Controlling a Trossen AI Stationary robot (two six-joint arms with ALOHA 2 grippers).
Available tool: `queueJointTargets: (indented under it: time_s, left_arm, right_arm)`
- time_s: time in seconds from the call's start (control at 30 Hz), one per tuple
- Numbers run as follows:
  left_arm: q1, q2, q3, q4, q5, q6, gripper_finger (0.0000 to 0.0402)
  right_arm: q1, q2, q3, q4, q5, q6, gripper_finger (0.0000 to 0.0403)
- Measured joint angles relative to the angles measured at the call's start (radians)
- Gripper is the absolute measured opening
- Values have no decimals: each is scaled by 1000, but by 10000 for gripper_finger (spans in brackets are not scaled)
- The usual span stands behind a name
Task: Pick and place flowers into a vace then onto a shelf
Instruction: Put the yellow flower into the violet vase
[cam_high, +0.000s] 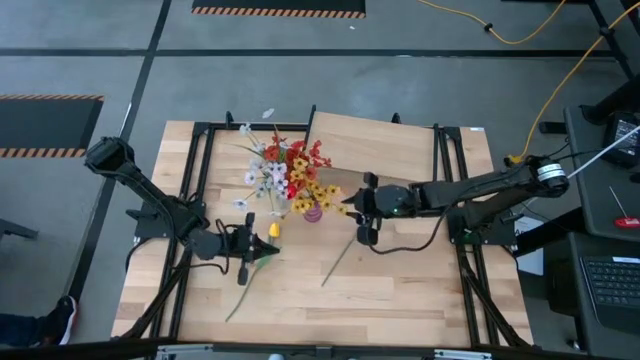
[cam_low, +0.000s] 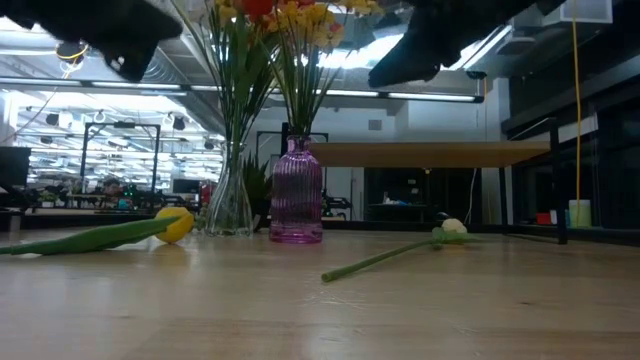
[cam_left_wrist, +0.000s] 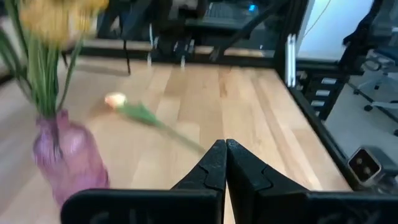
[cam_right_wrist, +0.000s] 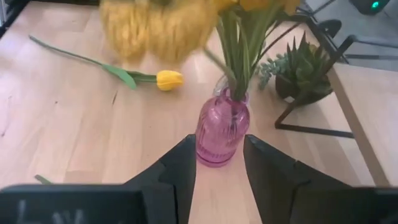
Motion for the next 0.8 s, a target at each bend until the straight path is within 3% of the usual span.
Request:
queueJointTargets:
  time_s: [0.13, 0.33, 0.57, 0.67, 0.8]
  left_arm:
    - [0, 0, 0, -107, -1, -127, 2]
    - [2, 3, 26, -322, -15, -321, 1]
    - [7, 95, 313, -890, 46, -545, 1]
    - [10, 170, 429, -1103, 101, -660, 1]
    - [9, 279, 537, -1253, 209, -776, 2]
  right_arm:
    - [16, 0, -81, 119, 0, 7, 111]
    - [46, 1, -262, 447, 0, 29, 68]
    - [52, 1, -329, 560, 0, 26, 8]
    - [58, 1, -330, 575, 0, 29, 8]
    - [87, 5, -330, 654, 0, 16, 13]
